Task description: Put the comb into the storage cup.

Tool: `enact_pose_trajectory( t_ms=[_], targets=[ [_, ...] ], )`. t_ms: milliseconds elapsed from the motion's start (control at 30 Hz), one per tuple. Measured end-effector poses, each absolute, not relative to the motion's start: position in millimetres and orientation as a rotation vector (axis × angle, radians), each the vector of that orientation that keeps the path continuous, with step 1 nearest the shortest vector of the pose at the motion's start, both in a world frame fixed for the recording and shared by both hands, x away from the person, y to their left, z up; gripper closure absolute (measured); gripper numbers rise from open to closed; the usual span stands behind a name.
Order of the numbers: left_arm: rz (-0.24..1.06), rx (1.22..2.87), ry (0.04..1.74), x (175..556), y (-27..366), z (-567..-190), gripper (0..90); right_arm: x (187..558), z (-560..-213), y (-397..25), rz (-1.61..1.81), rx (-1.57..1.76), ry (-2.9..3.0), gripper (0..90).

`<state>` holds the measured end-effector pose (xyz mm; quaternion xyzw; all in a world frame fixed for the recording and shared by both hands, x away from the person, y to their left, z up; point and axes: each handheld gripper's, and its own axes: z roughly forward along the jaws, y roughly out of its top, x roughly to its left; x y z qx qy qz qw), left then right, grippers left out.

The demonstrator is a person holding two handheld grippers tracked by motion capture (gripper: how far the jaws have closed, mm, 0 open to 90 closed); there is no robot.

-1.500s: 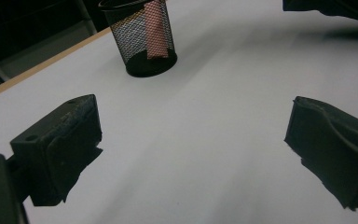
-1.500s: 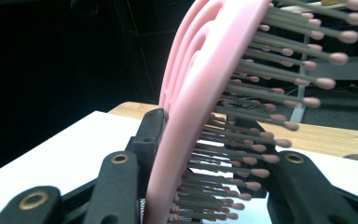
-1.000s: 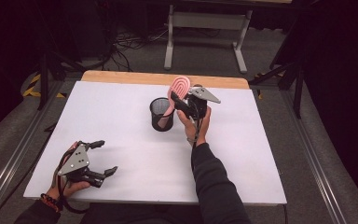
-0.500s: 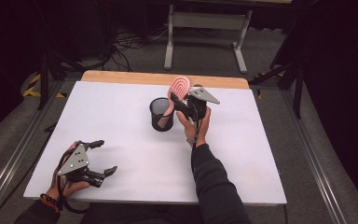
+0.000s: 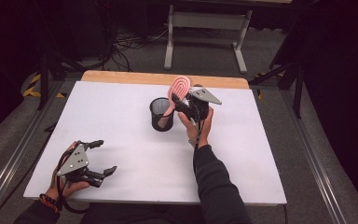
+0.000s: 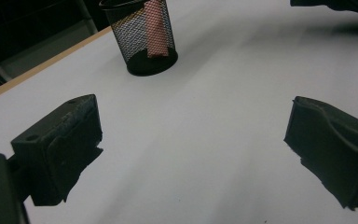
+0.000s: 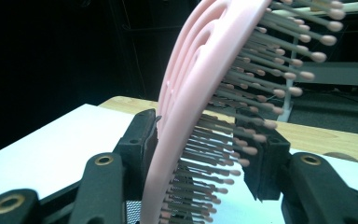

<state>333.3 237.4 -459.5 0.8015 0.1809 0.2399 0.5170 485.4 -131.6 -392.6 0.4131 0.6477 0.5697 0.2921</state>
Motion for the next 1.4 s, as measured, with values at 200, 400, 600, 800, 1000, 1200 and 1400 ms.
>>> enact_pose_trajectory(
  t_ms=[200,400,600,800,1000,1200,1400],
  targets=[
    [0.576,1.927,0.434,333,238,-459,4.4,483,-391,-134,1.519,1.104,1.718,44.5],
    [0.581,1.927,0.434,333,238,-459,4.4,483,-392,-136,1.511,1.097,1.721,42.7],
    [0.585,1.926,0.436,333,238,-459,4.4,482,-393,-135,1.508,1.099,1.726,42.0],
    [0.588,1.919,0.435,332,238,-458,4.5,478,-392,-137,1.5,1.087,1.735,40.8],
    [0.588,1.919,0.434,333,238,-458,4.4,475,-388,-138,1.479,1.064,1.741,39.2],
    [0.589,1.922,0.434,333,238,-457,4.5,473,-383,-139,1.432,1.047,1.747,34.5],
    [0.592,1.923,0.433,333,237,-458,4.5,472,-381,-137,1.384,1.021,1.782,27.2]
  ],
)
